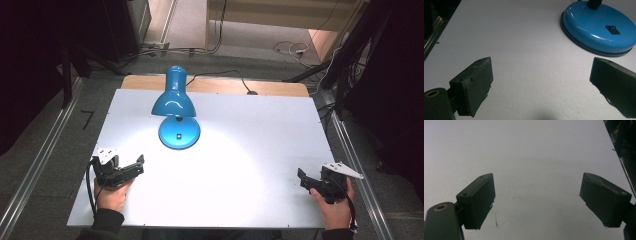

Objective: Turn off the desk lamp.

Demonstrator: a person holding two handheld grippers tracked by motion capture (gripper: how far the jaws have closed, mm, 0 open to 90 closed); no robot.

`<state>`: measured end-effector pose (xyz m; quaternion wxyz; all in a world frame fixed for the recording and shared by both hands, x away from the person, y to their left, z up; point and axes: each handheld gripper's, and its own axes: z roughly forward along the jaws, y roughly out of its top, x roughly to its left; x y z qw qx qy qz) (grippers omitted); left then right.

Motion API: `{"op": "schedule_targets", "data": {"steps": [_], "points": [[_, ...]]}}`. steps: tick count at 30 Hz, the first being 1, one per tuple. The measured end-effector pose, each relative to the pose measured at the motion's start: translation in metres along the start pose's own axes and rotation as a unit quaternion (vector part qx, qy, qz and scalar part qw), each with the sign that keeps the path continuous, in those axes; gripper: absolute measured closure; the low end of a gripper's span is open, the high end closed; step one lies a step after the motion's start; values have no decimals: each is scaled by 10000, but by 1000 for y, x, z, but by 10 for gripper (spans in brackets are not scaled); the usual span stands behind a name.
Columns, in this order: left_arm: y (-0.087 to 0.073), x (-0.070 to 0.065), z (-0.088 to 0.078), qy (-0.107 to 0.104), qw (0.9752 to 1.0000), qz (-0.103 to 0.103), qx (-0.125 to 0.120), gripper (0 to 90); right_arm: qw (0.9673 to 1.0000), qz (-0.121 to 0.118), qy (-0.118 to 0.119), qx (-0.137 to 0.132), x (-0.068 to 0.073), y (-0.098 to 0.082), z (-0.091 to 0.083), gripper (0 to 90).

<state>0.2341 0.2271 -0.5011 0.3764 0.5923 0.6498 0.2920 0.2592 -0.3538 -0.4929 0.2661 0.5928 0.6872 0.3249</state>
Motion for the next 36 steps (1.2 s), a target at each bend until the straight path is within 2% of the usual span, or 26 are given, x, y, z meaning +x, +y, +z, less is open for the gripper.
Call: {"op": "schedule_targets", "data": {"steps": [2,8,11,23,27,36], "points": [[0,-1,-1,14,10000,27,-13,57,9999,73,38,-128,-2,1,-7,119],[2,1,1,58,9999,-87,-113,65,9995,195,32,-243,-10,2,-14,119],[2,1,1,65,9999,-80,-112,71,9994,253,32,-233,-12,2,-13,119],[4,-8,9,90,9999,74,-48,71,9998,155,53,-152,-9,1,-8,119],[7,-10,11,153,9997,197,-66,72,9998,156,63,-109,-8,1,-7,119],[9,-13,12,118,9997,193,-97,72,9998,162,65,-131,-8,1,-7,122]]}}
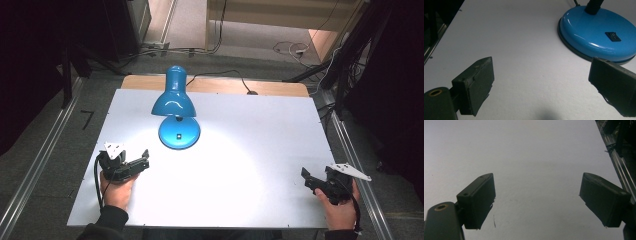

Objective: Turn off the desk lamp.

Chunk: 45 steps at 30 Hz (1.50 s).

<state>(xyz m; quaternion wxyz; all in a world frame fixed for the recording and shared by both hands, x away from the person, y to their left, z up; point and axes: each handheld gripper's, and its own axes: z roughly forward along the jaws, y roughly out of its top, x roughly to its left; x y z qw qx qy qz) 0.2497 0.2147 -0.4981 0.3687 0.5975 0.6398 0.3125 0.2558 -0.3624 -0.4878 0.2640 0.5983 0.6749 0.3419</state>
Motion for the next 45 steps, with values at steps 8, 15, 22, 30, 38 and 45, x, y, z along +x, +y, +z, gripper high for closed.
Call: {"op": "schedule_targets", "data": {"steps": [8,15,22,30,38,45], "points": [[1,-3,1,-40,10000,46,7,78,10000,-14,-6,31,1,0,2,122],[3,-8,7,-18,9999,118,7,78,10000,-18,20,30,1,1,3,122],[6,-11,9,-41,9999,143,-21,78,10000,-1,29,50,0,0,4,123],[9,-14,15,-16,9998,178,-21,79,10000,-13,48,30,1,1,3,123],[11,-14,17,-5,9998,174,-57,98,10000,33,62,33,0,1,3,123],[12,-15,19,-10,9998,169,-73,98,10000,18,78,35,0,1,4,123]]}}
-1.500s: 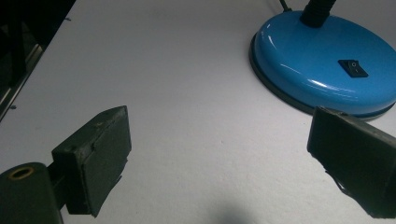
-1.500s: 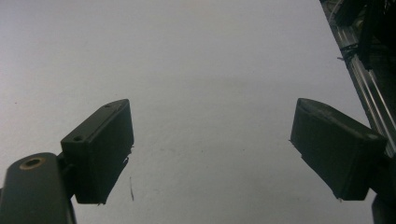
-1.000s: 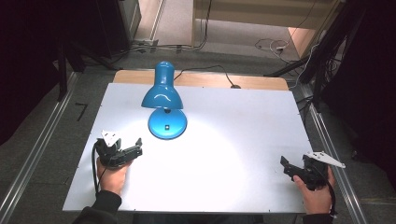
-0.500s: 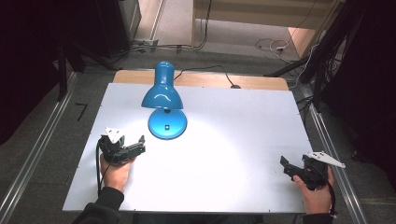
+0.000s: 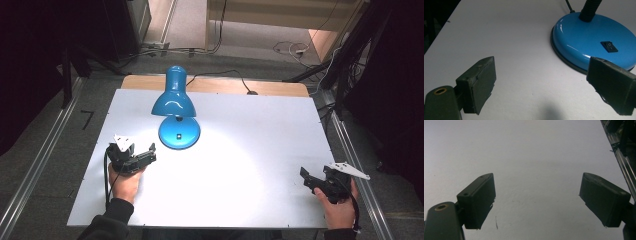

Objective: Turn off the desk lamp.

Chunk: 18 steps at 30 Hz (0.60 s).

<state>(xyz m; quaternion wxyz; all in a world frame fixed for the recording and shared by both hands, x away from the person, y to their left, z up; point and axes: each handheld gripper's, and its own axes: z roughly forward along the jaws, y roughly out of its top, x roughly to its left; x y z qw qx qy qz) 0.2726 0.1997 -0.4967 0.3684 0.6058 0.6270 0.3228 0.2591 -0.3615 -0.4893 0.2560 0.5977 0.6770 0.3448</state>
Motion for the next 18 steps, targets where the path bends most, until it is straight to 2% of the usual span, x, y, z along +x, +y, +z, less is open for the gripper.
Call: {"op": "schedule_targets", "data": {"steps": [9,18], "points": [[2,-5,4,-23,10000,67,-18,113,10000,8,30,-12,1,1,0,123],[12,-13,8,-21,9999,146,-12,116,10000,9,61,-22,1,1,0,123]]}}
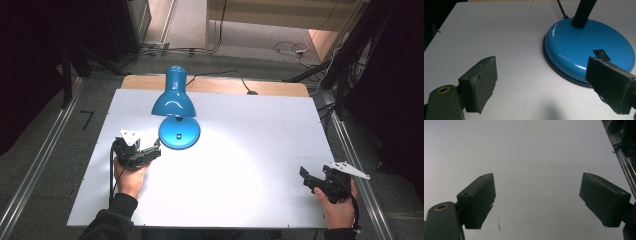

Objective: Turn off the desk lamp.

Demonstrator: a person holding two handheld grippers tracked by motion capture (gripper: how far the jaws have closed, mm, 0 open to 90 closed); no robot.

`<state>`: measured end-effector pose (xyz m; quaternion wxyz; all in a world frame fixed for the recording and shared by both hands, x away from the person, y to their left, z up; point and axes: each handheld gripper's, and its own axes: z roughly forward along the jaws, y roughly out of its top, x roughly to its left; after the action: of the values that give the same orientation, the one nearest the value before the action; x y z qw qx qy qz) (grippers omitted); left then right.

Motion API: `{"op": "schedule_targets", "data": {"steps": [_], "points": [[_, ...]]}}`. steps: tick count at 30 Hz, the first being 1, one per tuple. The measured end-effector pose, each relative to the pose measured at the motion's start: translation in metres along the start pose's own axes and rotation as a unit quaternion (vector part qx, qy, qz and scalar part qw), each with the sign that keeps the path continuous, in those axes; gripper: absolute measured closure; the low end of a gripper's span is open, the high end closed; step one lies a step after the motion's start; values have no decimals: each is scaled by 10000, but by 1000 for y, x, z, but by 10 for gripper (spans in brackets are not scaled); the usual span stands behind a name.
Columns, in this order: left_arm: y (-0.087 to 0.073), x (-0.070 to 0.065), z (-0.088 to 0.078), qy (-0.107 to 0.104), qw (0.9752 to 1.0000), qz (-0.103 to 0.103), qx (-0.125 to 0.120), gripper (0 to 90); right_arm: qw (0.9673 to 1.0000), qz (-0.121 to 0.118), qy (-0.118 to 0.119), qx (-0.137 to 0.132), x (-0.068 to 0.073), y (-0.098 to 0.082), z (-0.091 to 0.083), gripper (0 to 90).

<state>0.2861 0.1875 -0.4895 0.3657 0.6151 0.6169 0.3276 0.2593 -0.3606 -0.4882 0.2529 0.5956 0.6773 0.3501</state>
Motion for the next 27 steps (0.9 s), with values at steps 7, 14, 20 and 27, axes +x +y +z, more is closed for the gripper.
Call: {"op": "schedule_targets", "data": {"steps": [7,14,20,27], "points": [[3,-8,8,-36,9999,108,84,120,10000,7,19,8,0,0,1,123],[5,-13,14,-54,9999,113,74,141,10000,22,28,-1,-1,0,1,123],[6,-19,20,-32,9999,139,85,154,10000,33,36,-6,-1,0,1,123],[11,-26,25,-24,9997,237,72,173,10000,51,53,-9,-1,0,1,123]]}}
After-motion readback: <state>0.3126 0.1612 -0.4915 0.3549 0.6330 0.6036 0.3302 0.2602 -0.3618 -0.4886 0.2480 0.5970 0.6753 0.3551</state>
